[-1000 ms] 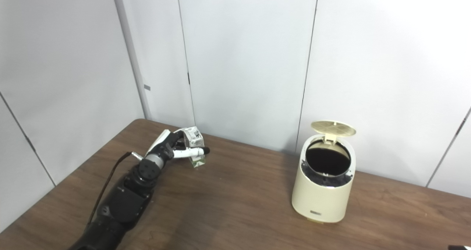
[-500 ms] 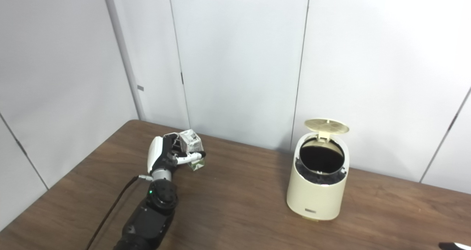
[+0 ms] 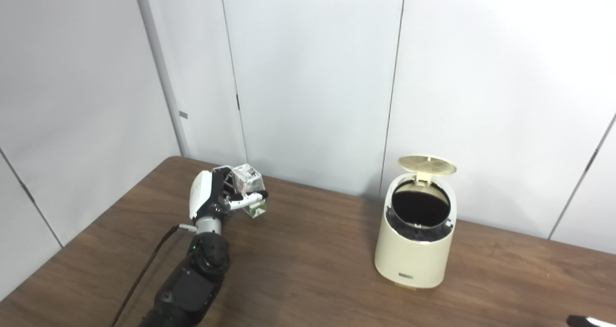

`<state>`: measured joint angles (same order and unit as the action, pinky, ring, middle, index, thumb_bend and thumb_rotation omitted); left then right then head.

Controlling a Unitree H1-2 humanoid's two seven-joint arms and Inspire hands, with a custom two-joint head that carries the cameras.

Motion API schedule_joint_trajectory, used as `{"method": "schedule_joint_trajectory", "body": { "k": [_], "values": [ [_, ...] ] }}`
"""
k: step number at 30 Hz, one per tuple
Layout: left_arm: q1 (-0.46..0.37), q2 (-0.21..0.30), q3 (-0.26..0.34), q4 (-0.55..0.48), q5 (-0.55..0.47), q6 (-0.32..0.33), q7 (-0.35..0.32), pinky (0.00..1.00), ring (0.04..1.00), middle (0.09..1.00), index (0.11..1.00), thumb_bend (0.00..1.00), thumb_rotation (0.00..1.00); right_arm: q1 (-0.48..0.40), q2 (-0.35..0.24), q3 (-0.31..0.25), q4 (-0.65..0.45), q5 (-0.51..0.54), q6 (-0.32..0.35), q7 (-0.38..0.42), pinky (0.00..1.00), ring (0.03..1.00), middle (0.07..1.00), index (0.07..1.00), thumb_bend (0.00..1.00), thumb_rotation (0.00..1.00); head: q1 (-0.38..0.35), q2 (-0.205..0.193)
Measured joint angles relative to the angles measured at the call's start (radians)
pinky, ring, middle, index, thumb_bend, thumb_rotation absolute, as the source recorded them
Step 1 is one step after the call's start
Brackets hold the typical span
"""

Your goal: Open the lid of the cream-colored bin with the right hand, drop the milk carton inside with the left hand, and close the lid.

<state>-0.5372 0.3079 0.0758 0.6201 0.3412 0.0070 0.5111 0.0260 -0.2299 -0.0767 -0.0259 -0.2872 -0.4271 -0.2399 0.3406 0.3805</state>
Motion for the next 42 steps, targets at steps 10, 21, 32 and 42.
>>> {"method": "schedule_joint_trajectory", "body": {
  "k": [10, 21, 32, 42],
  "values": [
    [0.119, -0.066, -0.025, -0.450, -0.066, -0.162, -0.107, 0.37, 0.448, 0.478, 0.500, 0.50, 0.00, -0.031, 0.052, 0.020, 0.005, -0.051, -0.001, -0.019, 0.44, 0.580, 0.621, 0.604, 0.22, 0.56, -0.147, 0.003],
    [0.207, -0.193, -0.039, -0.699, -0.038, -0.373, -0.136, 0.43, 0.476, 0.478, 0.481, 0.50, 0.00, -0.110, 0.173, 0.074, 0.049, -0.219, 0.044, -0.082, 0.32, 0.461, 0.625, 0.578, 0.21, 0.25, -0.291, -0.021],
    [0.252, -0.272, -0.223, -0.709, 0.132, -0.444, 0.020, 0.56, 0.469, 0.482, 0.483, 0.50, 0.00, -0.161, 0.178, 0.113, 0.111, -0.254, 0.065, -0.139, 0.45, 0.577, 0.630, 0.606, 0.26, 0.01, -0.334, -0.052],
    [0.258, -0.233, -0.365, -0.650, 0.179, -0.452, 0.150, 0.54, 0.474, 0.486, 0.472, 0.50, 0.00, -0.173, 0.174, 0.135, 0.130, -0.266, 0.032, -0.196, 0.40, 0.544, 0.630, 0.626, 0.28, 0.00, -0.365, -0.052]
  ]
}}
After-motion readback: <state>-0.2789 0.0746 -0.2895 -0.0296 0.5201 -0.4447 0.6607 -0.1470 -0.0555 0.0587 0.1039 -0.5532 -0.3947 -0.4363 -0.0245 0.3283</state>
